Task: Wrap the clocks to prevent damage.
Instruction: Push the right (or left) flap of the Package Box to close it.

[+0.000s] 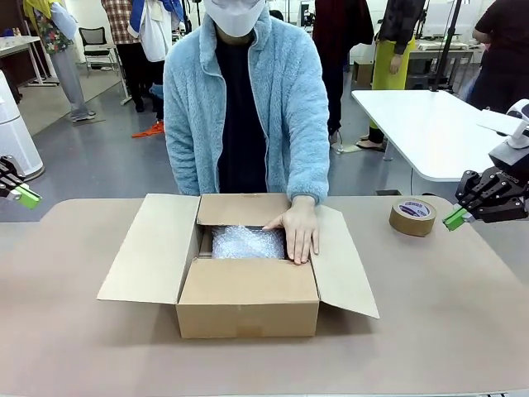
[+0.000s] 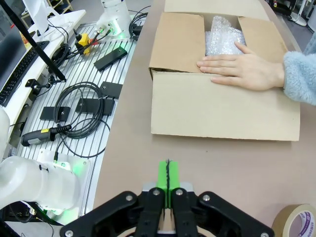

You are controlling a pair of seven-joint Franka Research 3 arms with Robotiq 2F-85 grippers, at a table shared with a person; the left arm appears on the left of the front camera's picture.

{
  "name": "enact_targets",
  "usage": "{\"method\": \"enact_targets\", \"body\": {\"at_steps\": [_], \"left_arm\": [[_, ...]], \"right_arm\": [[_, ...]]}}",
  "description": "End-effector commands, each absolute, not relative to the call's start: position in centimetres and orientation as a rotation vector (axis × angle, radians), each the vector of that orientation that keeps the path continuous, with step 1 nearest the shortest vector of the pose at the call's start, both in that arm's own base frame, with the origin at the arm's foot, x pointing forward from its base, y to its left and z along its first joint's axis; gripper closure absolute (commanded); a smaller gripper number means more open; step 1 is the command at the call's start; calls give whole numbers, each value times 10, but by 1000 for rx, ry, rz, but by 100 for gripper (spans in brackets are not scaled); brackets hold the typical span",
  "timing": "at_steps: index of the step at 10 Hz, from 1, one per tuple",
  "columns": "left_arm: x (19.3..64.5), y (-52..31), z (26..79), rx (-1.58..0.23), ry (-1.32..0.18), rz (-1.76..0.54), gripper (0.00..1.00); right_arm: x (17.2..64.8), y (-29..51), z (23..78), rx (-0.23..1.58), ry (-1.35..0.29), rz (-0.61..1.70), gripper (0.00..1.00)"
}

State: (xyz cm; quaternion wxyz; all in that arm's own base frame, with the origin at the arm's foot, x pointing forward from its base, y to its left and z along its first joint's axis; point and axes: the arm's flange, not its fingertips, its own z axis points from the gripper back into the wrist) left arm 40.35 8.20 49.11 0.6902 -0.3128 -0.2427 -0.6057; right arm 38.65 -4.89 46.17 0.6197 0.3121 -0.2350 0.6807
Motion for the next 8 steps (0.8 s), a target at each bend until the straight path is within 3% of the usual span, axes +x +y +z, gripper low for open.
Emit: {"method": "enact_targets", "body": {"at_steps": [1, 6, 8], "left_arm": [[403, 83, 492, -704, -546, -1352, 99], [404, 82, 491, -699, -543, -1354, 99], [411, 80, 454, -723, -680, -1372, 99]], "right_arm": [[385, -51, 463, 721, -545, 1583, 99], [385, -51, 463, 721, -545, 1583, 99], [385, -51, 463, 721, -545, 1583, 99]]}}
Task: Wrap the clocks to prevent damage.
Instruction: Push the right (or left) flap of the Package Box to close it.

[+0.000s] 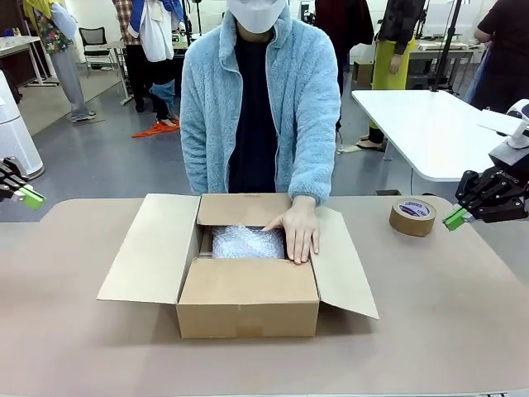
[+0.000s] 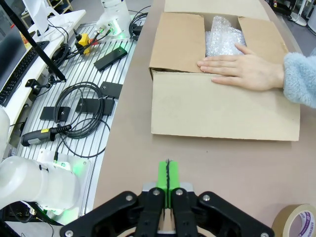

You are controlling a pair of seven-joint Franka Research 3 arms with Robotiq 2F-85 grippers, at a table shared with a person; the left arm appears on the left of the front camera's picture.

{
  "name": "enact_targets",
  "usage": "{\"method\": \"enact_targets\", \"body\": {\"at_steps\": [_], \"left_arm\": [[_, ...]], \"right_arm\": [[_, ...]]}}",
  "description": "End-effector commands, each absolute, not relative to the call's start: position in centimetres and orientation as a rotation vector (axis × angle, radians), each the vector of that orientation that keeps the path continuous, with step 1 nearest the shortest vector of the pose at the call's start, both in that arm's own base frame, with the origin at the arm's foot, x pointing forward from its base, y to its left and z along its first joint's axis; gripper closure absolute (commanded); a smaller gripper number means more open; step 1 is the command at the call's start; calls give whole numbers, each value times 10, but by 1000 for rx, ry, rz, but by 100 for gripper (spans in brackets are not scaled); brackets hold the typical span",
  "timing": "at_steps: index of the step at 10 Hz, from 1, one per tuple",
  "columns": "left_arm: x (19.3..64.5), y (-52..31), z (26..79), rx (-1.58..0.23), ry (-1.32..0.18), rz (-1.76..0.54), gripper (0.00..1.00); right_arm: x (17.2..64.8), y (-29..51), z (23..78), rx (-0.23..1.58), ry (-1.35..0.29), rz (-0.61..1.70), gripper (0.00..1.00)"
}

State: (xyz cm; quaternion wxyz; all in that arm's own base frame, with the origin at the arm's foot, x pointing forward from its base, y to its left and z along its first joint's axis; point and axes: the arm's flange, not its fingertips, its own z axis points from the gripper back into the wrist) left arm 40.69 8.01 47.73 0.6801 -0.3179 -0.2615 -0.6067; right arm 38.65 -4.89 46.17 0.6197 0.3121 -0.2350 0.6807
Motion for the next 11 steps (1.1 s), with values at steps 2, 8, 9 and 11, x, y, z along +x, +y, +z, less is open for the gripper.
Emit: {"method": "enact_targets", "body": {"at_steps": [2, 8, 9, 11], "left_arm": [[414, 69, 410, -775, -733, -1383, 99], [419, 42, 332, -767, -713, -1354, 99], [422, 54, 343, -816, -730, -1356, 99], [422, 54, 343, -816, -730, -1356, 99]], "right_arm": [[385, -51, 463, 721, -545, 1583, 99], [385, -51, 463, 721, -545, 1583, 99], [385, -51, 463, 721, -545, 1583, 99], [385, -51, 463, 721, -545, 1583, 99]]}}
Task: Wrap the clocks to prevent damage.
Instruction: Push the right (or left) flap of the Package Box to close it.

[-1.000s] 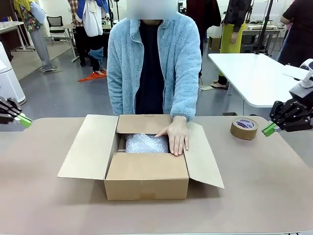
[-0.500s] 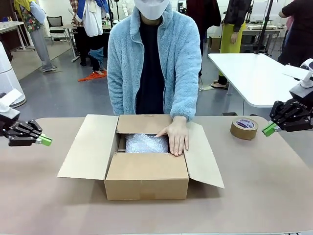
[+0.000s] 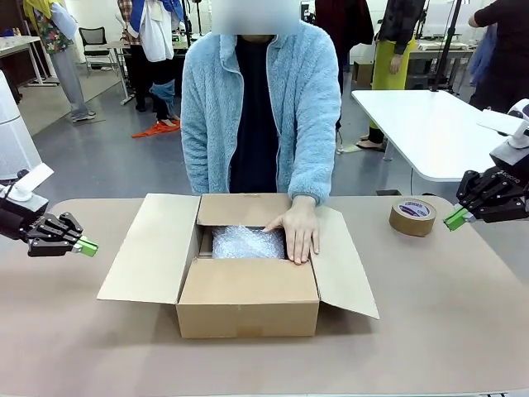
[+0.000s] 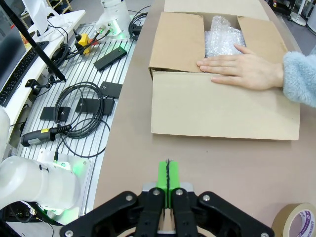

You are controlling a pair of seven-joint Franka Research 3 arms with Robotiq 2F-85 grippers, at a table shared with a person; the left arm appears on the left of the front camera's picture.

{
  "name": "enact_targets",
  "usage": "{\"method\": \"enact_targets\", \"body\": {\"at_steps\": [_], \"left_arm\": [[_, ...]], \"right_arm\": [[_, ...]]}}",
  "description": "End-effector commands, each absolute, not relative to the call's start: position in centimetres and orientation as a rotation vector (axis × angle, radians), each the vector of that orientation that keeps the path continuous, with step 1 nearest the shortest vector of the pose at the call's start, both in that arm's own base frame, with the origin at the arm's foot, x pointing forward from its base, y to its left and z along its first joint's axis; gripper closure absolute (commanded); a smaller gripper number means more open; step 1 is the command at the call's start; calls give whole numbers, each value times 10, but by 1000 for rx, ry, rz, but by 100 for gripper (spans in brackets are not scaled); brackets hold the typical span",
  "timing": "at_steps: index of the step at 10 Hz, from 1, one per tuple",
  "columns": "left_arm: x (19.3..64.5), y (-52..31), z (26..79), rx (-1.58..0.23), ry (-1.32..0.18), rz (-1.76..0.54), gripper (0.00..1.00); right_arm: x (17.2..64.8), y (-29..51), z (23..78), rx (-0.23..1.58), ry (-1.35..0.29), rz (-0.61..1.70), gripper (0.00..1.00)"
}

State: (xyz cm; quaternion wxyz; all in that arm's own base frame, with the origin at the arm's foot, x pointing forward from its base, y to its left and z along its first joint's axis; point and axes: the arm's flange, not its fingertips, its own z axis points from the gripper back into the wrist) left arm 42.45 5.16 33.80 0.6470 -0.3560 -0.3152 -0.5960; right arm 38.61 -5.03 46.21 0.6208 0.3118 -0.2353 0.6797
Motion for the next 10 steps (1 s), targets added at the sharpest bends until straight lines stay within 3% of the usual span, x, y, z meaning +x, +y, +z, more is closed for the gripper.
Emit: {"method": "enact_targets", "body": {"at_steps": [1, 7, 10], "left_arm": [[422, 54, 343, -816, -730, -1356, 99], [454, 33, 286, -799, -814, -1330, 99], [462, 9, 265, -899, -914, -1357, 99]], "right_arm": [[385, -51, 463, 721, -545, 1583, 99], [385, -51, 463, 721, -545, 1583, 99], [385, -51, 463, 721, -545, 1583, 99]]}}
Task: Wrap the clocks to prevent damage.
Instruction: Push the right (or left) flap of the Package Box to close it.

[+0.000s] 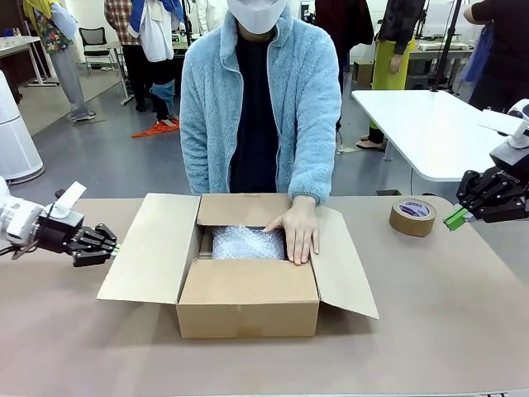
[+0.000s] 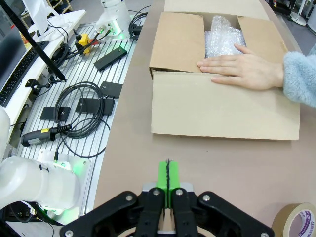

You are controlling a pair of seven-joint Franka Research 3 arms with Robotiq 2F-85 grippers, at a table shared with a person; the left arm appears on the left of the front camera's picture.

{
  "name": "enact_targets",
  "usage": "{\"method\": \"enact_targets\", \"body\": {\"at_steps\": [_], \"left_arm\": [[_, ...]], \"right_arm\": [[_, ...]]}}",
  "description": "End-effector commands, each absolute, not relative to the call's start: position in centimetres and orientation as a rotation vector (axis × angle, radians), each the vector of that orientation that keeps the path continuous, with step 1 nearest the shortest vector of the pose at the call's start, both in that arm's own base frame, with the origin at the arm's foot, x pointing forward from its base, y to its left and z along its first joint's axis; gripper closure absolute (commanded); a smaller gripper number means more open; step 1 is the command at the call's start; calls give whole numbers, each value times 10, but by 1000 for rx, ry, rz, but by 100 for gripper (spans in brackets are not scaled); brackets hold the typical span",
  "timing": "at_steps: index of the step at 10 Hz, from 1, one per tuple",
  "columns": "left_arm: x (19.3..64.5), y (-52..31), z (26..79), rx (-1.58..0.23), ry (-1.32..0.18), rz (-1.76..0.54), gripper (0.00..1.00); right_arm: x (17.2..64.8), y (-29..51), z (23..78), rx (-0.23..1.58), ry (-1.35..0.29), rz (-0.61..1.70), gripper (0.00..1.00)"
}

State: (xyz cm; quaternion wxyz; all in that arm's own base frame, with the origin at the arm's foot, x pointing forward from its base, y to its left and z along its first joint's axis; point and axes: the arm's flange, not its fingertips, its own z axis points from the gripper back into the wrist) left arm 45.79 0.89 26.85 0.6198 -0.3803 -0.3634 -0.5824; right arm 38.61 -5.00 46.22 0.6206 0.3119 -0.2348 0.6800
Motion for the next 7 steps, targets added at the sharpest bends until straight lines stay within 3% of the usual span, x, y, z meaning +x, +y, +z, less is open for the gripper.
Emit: {"method": "enact_targets", "body": {"at_steps": [1, 4, 7], "left_arm": [[463, 6, 265, -938, -961, -1350, 99], [466, 3, 268, -1074, -1141, -1295, 99], [470, -19, 276, -1159, -1139, -1251, 99]], "right_arm": [[385, -51, 463, 721, -545, 1583, 99], [385, -51, 463, 721, -545, 1583, 99], [385, -51, 463, 721, -545, 1583, 99]]}}
